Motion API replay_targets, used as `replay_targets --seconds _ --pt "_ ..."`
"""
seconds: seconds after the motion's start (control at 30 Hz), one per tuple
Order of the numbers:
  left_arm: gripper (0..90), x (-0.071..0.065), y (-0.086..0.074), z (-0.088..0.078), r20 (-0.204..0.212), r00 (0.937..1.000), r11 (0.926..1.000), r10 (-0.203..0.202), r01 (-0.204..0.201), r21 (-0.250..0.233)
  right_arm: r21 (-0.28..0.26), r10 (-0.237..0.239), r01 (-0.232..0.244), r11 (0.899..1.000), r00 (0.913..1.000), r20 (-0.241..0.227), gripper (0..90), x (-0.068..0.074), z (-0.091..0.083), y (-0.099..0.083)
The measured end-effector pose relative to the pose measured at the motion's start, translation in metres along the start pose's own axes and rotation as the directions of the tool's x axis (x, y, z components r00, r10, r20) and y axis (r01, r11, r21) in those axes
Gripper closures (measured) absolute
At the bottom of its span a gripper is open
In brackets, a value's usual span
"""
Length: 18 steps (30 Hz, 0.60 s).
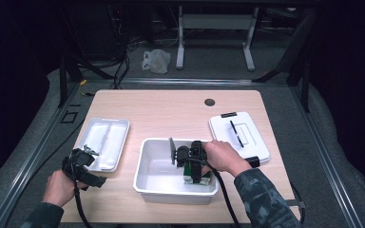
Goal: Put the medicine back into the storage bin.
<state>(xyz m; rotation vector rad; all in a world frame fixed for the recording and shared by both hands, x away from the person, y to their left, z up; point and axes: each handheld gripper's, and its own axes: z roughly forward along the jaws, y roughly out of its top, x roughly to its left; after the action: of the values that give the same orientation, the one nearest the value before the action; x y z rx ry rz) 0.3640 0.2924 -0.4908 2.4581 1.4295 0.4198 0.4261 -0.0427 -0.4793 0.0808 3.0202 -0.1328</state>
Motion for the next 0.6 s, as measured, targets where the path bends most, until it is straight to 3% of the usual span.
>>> replay_targets --seconds 0.33,0.47,0.53,0.6 --pt "0.1 0.000 0.000 -0.001 -0.003 1.0000 1.0000 0.002 -0.002 -0.004 -0.101 0.041 -0.045 0.994 0.9984 -0.039 6.3 0.001 -0.024 -0.013" --pt "0.0 0.000 0.001 -0.001 0.002 1.0000 1.0000 -0.002 0.002 -0.005 -0.145 0.069 -0.077 0.986 0.9958 -0.061 2.6 0.004 -0.046 -0.025" --pt "0.0 0.000 0.001 -0.002 0.000 1.0000 1.0000 -0.003 0.003 -0.006 -0.181 0.096 -0.104 0.978 0.9941 -0.050 1.5 0.006 -0.055 -0.031" --pt "0.0 0.000 0.001 -0.003 0.002 1.0000 1.0000 -0.004 0.004 -0.007 -0.182 0.105 -0.112 0.977 0.9933 -0.050 0.4 0.006 -0.061 -0.035"
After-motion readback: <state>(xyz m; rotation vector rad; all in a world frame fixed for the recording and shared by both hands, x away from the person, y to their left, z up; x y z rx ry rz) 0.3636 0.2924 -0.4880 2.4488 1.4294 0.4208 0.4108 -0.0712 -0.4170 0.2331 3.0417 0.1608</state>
